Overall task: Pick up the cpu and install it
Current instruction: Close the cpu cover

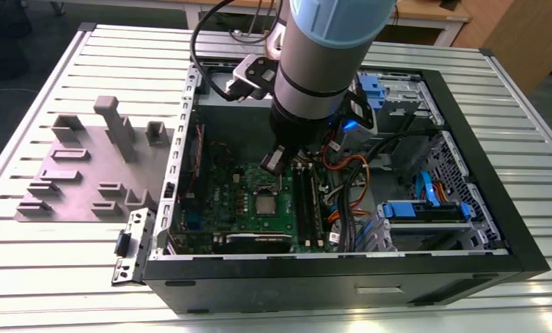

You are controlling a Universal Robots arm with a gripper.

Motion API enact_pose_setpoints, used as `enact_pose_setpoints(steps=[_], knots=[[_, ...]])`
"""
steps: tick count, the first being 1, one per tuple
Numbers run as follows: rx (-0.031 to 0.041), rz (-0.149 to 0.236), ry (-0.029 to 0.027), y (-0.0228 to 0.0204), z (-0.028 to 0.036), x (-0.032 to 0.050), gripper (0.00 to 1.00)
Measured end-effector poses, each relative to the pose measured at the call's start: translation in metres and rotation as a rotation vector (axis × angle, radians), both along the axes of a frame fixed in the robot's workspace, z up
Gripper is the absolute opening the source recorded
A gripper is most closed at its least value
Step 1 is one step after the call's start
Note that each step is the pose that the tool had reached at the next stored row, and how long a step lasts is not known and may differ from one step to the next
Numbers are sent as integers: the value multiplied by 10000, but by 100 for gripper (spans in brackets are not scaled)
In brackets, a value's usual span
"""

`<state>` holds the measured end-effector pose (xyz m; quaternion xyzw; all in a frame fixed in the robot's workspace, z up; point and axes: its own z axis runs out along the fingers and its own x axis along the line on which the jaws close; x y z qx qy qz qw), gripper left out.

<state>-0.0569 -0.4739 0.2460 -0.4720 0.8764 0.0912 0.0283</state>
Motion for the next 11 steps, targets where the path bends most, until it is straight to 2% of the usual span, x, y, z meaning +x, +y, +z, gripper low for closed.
enact_pose_setpoints(steps=[11], knots=[[0, 0, 0, -39, 0, 0, 10]])
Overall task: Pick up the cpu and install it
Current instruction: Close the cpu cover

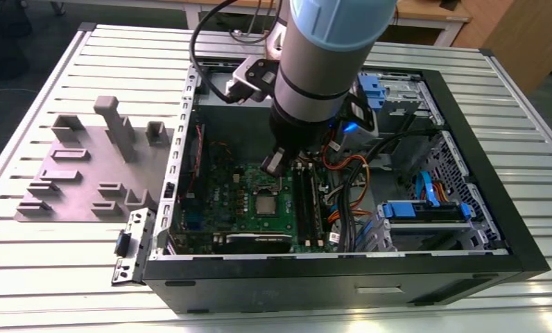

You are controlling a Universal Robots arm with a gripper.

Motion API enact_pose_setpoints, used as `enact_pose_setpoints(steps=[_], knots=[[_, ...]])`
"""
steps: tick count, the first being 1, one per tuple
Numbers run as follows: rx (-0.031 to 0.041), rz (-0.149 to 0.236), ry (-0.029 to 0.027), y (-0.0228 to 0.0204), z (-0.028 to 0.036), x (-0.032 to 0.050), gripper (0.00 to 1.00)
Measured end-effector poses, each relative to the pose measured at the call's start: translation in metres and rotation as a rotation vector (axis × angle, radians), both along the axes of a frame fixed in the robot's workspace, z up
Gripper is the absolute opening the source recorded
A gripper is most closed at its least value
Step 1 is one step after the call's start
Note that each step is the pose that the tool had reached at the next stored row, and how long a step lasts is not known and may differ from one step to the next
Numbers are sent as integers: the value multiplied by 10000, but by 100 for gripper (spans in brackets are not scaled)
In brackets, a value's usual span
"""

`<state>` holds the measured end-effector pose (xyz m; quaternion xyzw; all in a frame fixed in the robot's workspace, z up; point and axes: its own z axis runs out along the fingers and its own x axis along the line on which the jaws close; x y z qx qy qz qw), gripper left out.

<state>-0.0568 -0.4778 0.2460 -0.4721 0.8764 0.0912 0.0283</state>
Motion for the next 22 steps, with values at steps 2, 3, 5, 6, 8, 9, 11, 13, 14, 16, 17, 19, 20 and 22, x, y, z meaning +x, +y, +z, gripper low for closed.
enact_pose_setpoints(steps=[2, 3, 5, 6, 8, 9, 11, 13, 14, 16, 17, 19, 20, 22], knots=[[0, 0, 0, -10, 0, 0, 10], [0, 0, 0, -15, 0, 0, 10], [0, 0, 0, -26, 0, 0, 10], [-1, 0, 1, -32, 0, 0, 10], [0, 0, 0, -42, 0, 0, 10], [0, -1, 0, -46, 0, 0, 10], [1, -1, 0, -55, 0, 0, 10], [0, 0, 0, -64, 0, 0, 10], [0, 0, 0, -69, 0, 0, 10], [0, 0, 0, -76, 0, 0, 10], [0, 0, 0, -80, 0, 0, 10], [0, 0, 0, -88, 0, 0, 10], [0, 0, 0, -94, 0, 0, 10], [-1, 0, 0, -104, 0, 0, 10]])
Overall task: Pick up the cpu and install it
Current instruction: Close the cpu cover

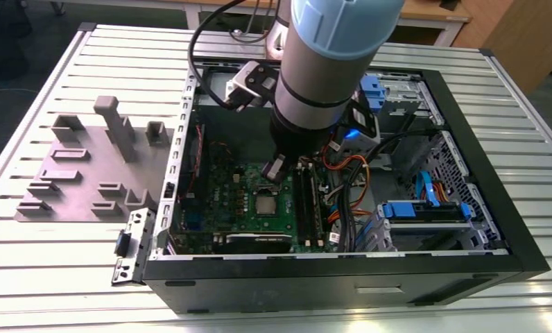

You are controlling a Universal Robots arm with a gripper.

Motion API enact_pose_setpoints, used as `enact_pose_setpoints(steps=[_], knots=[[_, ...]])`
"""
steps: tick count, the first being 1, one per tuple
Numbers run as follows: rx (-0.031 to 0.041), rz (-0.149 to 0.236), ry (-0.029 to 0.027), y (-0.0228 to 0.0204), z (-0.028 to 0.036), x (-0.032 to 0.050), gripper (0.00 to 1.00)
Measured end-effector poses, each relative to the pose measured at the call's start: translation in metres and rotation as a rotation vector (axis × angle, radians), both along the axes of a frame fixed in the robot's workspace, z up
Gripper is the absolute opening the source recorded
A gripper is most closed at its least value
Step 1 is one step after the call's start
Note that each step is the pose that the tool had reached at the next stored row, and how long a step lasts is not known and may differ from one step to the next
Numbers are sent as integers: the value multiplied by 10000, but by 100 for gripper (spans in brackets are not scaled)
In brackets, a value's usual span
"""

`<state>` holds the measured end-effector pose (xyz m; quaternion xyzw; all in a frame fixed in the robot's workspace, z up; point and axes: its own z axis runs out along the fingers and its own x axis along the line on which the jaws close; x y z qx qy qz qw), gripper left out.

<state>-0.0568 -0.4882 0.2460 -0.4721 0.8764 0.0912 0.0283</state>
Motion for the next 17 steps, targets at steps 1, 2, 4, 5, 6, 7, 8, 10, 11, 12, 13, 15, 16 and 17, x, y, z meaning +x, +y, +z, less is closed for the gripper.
enact_pose_setpoints(steps=[1, 2, 4, 5, 6, 7, 8, 10, 11, 12, 13, 15, 16, 17], knots=[[0, 0, 0, -5, 0, 0, 10], [0, 0, 0, -10, 0, 0, 10], [0, 0, 0, -20, 0, 0, 10], [0, 0, 0, -25, 0, 0, 10], [0, 0, 0, -30, 0, 0, 10], [1, 0, 0, -35, 0, 0, 10], [0, 0, 0, -40, 0, 0, 10], [0, 0, 0, -49, 0, 0, 10], [0, 0, 0, -53, 0, 0, 10], [1, 1, 0, -59, 0, 0, 10], [0, 1, 0, -67, 0, 0, 10], [0, -1, 0, -75, 0, -1, 10], [-1, -1, 0, -77, 0, 0, 10], [-1, -1, 0, -77, 0, 0, 10]])
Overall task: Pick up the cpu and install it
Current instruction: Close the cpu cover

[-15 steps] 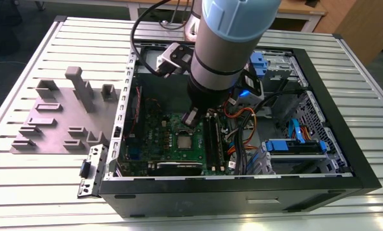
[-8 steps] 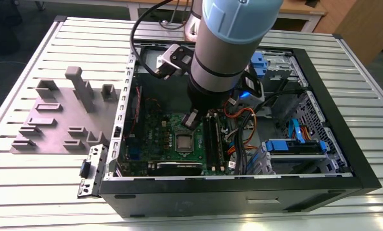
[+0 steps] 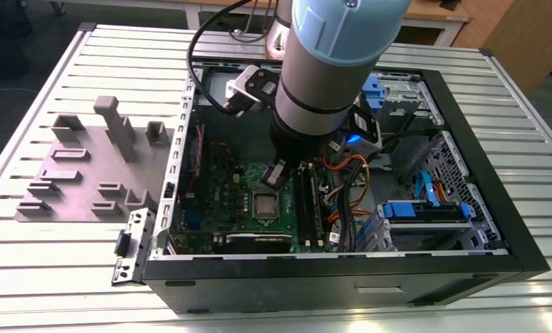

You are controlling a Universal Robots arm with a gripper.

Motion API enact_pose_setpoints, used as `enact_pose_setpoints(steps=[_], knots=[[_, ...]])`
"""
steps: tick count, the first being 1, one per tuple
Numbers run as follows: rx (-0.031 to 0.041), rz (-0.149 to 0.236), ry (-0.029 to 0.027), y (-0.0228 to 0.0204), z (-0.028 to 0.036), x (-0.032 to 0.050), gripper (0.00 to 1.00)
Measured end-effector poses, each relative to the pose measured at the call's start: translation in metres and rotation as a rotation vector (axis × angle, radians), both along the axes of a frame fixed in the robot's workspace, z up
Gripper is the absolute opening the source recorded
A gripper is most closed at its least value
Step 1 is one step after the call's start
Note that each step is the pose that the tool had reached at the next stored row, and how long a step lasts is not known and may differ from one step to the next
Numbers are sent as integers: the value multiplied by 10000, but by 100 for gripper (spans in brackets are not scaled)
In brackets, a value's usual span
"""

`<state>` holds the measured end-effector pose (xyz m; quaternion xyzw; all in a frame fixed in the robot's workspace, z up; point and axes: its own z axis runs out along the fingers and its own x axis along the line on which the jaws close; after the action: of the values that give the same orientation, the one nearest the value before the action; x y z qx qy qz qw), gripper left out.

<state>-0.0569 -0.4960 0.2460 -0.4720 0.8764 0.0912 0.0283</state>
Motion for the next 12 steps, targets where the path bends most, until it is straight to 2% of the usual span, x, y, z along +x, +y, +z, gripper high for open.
enact_pose_setpoints(steps=[12], knots=[[1, 0, 0, -5, 0, 0, 10]])
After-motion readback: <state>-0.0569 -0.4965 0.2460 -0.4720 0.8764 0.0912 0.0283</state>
